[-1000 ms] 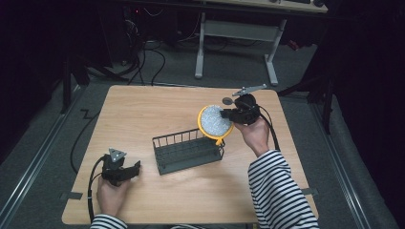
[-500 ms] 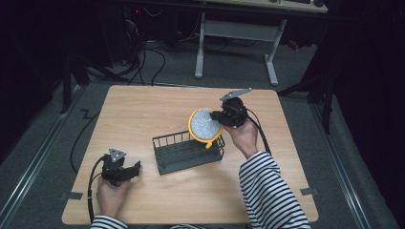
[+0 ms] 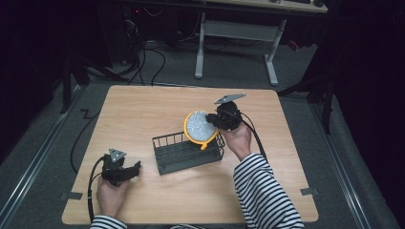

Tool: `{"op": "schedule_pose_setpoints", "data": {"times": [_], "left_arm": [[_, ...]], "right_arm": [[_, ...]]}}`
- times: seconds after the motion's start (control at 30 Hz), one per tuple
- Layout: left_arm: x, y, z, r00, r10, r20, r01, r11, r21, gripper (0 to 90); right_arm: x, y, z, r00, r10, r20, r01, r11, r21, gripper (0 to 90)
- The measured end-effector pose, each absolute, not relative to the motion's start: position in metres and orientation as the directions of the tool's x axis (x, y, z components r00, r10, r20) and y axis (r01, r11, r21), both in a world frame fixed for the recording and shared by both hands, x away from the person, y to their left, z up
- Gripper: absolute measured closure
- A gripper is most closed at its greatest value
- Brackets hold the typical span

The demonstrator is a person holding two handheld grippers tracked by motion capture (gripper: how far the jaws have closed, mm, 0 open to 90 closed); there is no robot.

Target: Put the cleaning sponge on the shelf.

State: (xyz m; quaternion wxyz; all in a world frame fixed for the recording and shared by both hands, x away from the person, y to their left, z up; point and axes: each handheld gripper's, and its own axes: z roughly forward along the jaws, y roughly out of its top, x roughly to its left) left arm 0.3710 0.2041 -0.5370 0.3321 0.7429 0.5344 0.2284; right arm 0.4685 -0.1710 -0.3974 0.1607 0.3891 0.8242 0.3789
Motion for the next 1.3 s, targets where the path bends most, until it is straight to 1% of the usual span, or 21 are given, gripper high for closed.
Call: {"op": "schedule_pose_setpoints", "data": {"times": [0.07,0.23,0.3,0.43,0.53,0.8,1.3], "left_arm": [[0.371,0.204,-0.537,0.325,0.946,-0.016,0.642,-0.208,0.738,24.3],[0.371,0.204,-0.537,0.325,0.945,-0.016,0.642,-0.208,0.738,24.4],[0.371,0.204,-0.537,0.326,0.945,-0.016,0.642,-0.209,0.738,24.3],[0.371,0.204,-0.537,0.325,0.946,-0.016,0.642,-0.207,0.739,24.7],[0.371,0.204,-0.537,0.324,0.946,-0.016,0.641,-0.207,0.739,24.8],[0.371,0.204,-0.537,0.324,0.946,-0.016,0.642,-0.208,0.738,24.8],[0.371,0.204,-0.537,0.325,0.946,-0.007,0.640,-0.215,0.737,25.2]], "right_arm": [[0.465,-0.170,-0.398,-0.643,0.766,0.008,0.505,0.416,0.757,85.8],[0.463,-0.167,-0.402,-0.642,0.767,-0.001,0.499,0.419,0.759,86.0],[0.460,-0.164,-0.406,-0.648,0.761,-0.033,0.490,0.450,0.747,86.1],[0.459,-0.166,-0.407,-0.656,0.754,-0.028,0.488,0.453,0.746,86.3],[0.457,-0.165,-0.408,-0.663,0.747,-0.053,0.478,0.476,0.739,86.5],[0.453,-0.165,-0.410,-0.676,0.732,-0.078,0.461,0.503,0.731,86.8],[0.449,-0.170,-0.415,-0.691,0.721,-0.049,0.481,0.509,0.714,87.4]]}}
